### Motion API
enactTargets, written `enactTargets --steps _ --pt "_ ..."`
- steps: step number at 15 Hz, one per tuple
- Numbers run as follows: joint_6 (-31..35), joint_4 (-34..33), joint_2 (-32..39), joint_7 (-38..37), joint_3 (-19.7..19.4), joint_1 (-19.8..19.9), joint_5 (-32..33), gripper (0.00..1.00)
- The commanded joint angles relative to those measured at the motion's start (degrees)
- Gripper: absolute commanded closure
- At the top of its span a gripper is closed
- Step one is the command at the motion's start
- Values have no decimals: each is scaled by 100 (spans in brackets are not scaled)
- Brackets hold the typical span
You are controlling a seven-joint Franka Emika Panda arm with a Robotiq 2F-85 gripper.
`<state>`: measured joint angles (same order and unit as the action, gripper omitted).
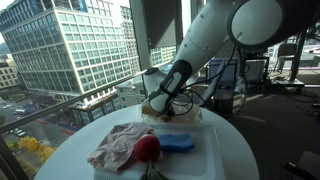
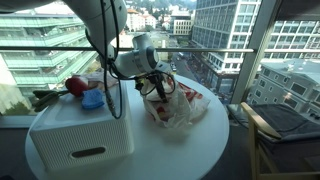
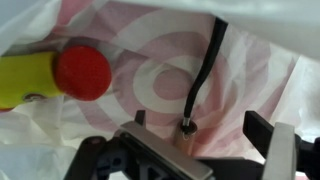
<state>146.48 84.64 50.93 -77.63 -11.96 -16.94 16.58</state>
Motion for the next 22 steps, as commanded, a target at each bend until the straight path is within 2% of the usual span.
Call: enactTargets --steps 1,8,18,20,21,22 --pt "-135 -339 255 77 -109 -11 -62 0" --pt "-112 -815 709 -60 -443 -69 34 0" --pt "25 -1478 1247 43 -646 -40 115 0" --pt "63 -1550 1296 57 -678 -38 139 11" --pt "74 -1573 1307 70 -677 -30 137 28" --pt "72 -1591 1325 86 -676 -21 132 30"
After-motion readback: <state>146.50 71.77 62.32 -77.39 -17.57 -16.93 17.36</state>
